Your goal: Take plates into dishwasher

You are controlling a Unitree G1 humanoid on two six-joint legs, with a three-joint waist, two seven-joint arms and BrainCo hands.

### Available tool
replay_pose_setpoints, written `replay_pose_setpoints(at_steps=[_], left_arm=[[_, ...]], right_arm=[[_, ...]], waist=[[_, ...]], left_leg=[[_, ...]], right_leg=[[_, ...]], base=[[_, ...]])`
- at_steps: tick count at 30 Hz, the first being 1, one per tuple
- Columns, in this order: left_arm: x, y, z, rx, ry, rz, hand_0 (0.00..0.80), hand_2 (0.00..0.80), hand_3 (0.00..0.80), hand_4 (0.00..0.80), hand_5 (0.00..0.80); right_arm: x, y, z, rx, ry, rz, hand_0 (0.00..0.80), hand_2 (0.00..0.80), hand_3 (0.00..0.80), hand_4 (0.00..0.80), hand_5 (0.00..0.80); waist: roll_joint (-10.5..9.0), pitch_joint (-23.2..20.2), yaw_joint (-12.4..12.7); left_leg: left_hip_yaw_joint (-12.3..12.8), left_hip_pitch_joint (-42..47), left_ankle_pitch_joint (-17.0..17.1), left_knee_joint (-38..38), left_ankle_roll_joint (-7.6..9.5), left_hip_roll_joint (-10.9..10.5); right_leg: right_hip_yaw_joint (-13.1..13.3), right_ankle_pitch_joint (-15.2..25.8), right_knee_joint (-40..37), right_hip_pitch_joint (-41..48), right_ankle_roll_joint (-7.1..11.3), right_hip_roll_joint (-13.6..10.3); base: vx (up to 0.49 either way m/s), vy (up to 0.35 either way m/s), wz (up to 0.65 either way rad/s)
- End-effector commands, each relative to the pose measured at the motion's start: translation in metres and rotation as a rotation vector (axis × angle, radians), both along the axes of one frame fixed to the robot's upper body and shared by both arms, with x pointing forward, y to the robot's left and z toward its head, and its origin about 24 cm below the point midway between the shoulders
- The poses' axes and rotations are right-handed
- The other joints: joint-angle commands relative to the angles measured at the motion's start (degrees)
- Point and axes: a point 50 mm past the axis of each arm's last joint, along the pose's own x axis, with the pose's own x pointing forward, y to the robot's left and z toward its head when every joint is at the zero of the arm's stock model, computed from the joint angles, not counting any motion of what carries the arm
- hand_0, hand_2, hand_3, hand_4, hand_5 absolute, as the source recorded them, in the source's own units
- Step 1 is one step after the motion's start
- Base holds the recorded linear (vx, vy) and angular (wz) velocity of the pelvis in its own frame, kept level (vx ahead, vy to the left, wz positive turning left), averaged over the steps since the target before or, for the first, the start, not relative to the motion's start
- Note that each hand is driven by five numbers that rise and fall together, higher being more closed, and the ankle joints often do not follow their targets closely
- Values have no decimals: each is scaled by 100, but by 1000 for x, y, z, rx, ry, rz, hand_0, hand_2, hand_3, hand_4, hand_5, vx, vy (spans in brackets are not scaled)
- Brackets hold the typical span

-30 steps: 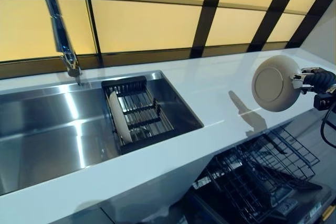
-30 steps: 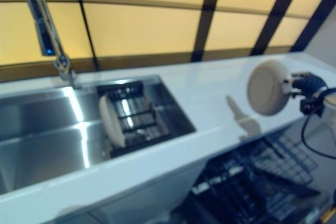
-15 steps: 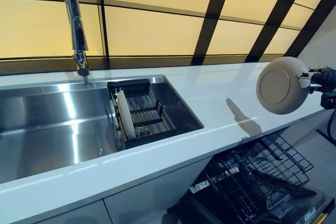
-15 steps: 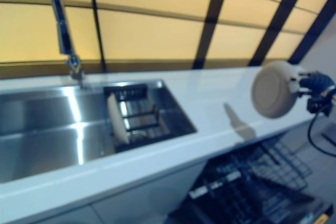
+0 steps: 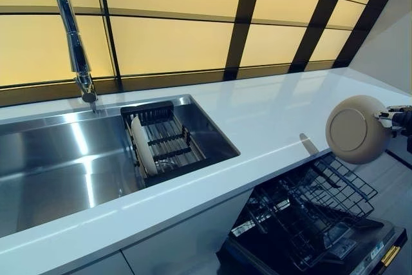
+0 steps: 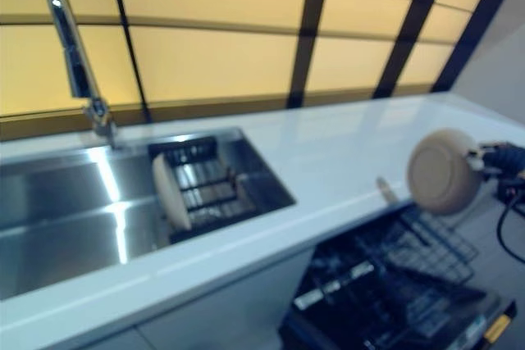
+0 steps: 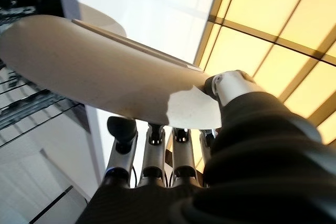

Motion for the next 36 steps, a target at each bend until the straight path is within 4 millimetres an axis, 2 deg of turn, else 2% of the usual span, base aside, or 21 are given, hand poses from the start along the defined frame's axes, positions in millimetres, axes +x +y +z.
replay_pose_setpoints(at_steps=[1,3,4,5,6,7,9,13,25,36], left_arm=[[1,9,3,30,-1,35,0,0,0,0,0],[0,9,3,19,1,43,0,0,0,0,0],[0,8,3,13,5,46,0,0,0,0,0],[0,7,2,8,6,51,0,0,0,0,0],[-1,6,2,5,6,57,0,0,0,0,0],[0,5,1,-1,4,68,0,0,0,0,0],[7,3,2,-10,-3,49,0,0,0,0,0],[23,0,4,3,-18,-21,0,0,0,0,0],[13,5,3,6,-9,-7,0,0,0,0,0],[12,3,3,-3,-8,-6,0,0,0,0,0]], right_arm=[[-9,-7,51,-81,-171,-12,800,800,800,800,800],[-10,-7,52,-91,-156,-7,800,800,800,800,800],[-11,-8,52,-98,-145,-9,800,800,800,800,800],[-13,-11,52,-101,-136,-9,800,800,800,800,800],[-14,-12,51,-101,-133,-5,800,800,800,800,800],[-16,-14,48,-99,-126,1,800,800,800,800,800],[-20,-20,37,-88,-118,-25,800,800,800,800,800],[-29,-30,24,-65,-89,-81,800,800,800,800,800],[-36,-36,0,-126,82,-45,800,800,800,800,800],[-25,-16,-29,-142,205,79,800,800,800,800,800]], waist=[[-37,102,271],[-63,140,194],[-157,145,123],[-243,109,72],[-259,77,25],[-213,8,-85],[-93,-52,-221],[-35,-145,-280],[2,-262,-297],[-10,-250,-254]], left_leg=[[-372,-768,1317,-362,-130,19],[-389,-718,1070,440,-62,38],[-482,-671,830,1175,-8,-33],[-643,-626,586,1524,81,-174],[-695,-521,371,1437,145,-242],[-778,-140,81,897,203,-324],[-769,408,-66,57,186,-375],[-793,541,-52,-562,181,-479],[-593,591,-93,-548,276,-506],[-566,637,-103,-539,314,-513]], right_leg=[[192,-336,330,400,-144,320],[111,-298,408,251,-225,272],[76,-201,402,175,-277,175],[105,-79,380,71,-271,71],[122,-44,399,-1,-235,24],[144,-8,443,-108,-145,-9],[94,77,452,-202,-20,-29],[20,216,277,-285,90,-47],[134,214,118,-160,79,-40],[141,203,98,-66,93,-51]], base=[[-182,-108,-12],[-191,-88,-20],[-207,-78,-15],[-159,-38,-8],[-75,71,-5],[-27,117,-16],[-34,75,-4],[-48,-33,38],[6,4,-1],[7,-7,-5]])
